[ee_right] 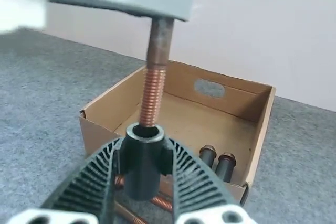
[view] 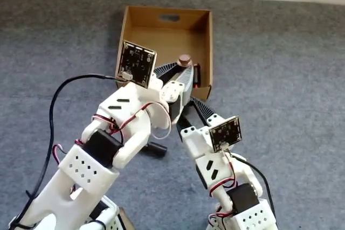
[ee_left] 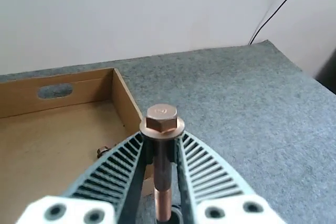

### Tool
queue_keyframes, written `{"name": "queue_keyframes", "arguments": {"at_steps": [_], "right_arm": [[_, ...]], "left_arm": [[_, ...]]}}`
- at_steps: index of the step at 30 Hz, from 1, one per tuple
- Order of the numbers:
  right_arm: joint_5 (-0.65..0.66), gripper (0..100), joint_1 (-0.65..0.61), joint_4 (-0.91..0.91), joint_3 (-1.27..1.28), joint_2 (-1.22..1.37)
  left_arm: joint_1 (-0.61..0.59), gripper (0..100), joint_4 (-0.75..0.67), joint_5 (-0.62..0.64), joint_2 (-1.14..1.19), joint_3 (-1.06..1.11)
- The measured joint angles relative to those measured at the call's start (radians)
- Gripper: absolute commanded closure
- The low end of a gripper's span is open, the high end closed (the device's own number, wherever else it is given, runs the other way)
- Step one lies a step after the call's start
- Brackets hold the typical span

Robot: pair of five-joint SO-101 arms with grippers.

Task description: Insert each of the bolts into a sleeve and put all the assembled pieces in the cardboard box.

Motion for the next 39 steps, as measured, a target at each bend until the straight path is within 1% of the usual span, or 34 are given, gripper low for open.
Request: {"name": "queue_keyframes", "arguments": {"at_steps": [3, 5, 10, 14, 30, 39], "right_arm": [[0.0, 99.3, 0.0, 0.0, 0.0, 0.0], [0.0, 99.3, 0.0, 0.0, 0.0, 0.0], [0.0, 99.3, 0.0, 0.0, 0.0, 0.0], [0.0, 99.3, 0.002, 0.0, 0.0, 0.0], [0.0, 99.3, 0.0, 0.0, 0.0, 0.0], [0.0, 99.3, 0.005, 0.0, -0.002, 0.0]], "left_arm": [[0.0, 99, 0.061, -0.002, -0.005, -0.029], [0.0, 99, 0.072, 0.0, -0.005, -0.035], [0.017, 99, 0.072, -0.003, -0.005, -0.035], [0.04, 99, 0.072, 0.048, -0.005, -0.035], [0.015, 99, 0.072, 0.068, -0.005, -0.035], [0.015, 99, -0.092, 0.066, -0.003, 0.072]]}}
